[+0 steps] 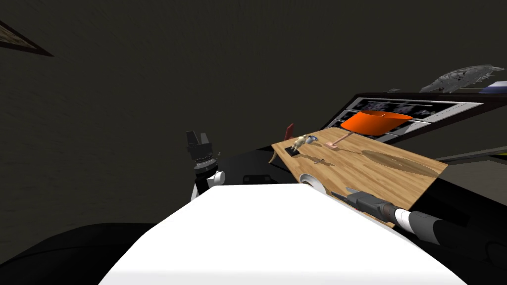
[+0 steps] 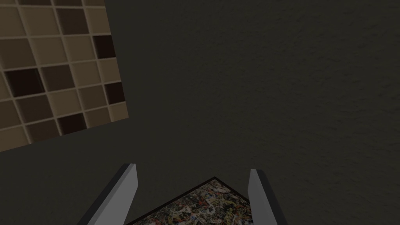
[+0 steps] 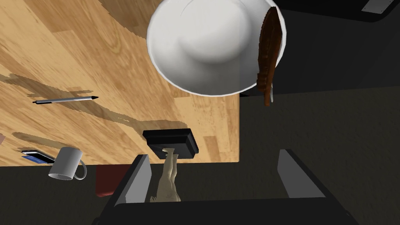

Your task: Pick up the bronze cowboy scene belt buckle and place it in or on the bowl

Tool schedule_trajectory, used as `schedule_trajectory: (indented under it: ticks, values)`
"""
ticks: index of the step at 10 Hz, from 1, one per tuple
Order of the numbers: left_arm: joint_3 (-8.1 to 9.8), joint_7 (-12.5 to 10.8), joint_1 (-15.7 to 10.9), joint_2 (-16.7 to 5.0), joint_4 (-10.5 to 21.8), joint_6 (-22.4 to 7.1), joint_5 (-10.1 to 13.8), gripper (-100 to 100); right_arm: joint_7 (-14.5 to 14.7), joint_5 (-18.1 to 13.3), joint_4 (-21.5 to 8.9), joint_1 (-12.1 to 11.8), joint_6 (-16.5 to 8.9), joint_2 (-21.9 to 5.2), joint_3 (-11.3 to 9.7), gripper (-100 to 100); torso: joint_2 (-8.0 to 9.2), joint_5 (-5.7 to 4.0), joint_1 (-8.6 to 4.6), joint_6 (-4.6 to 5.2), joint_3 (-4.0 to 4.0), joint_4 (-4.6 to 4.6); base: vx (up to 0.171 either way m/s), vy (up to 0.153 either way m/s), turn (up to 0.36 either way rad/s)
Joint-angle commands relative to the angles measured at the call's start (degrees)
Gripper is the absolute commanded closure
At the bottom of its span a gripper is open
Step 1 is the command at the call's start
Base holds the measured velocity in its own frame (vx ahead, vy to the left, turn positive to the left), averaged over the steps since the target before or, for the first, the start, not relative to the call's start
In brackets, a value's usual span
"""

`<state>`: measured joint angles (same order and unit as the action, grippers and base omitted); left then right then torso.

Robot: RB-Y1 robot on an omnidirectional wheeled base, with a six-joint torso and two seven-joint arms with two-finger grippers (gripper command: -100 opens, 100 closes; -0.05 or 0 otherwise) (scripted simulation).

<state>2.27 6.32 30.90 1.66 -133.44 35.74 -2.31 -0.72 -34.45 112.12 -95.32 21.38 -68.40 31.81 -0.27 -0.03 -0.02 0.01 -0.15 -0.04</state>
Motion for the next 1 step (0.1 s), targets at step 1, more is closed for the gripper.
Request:
schedule_trajectory:
  ticks: [1]
  values:
    - [0.00,0.00,0.00,0.00,0.00,0.00,0.00,0,0.00,0.00,0.00,0.00,0.00,0.00,0.00,0,0.00,0.00,0.00,0.00,0.00,0.00,0.000,0.000,0.000]
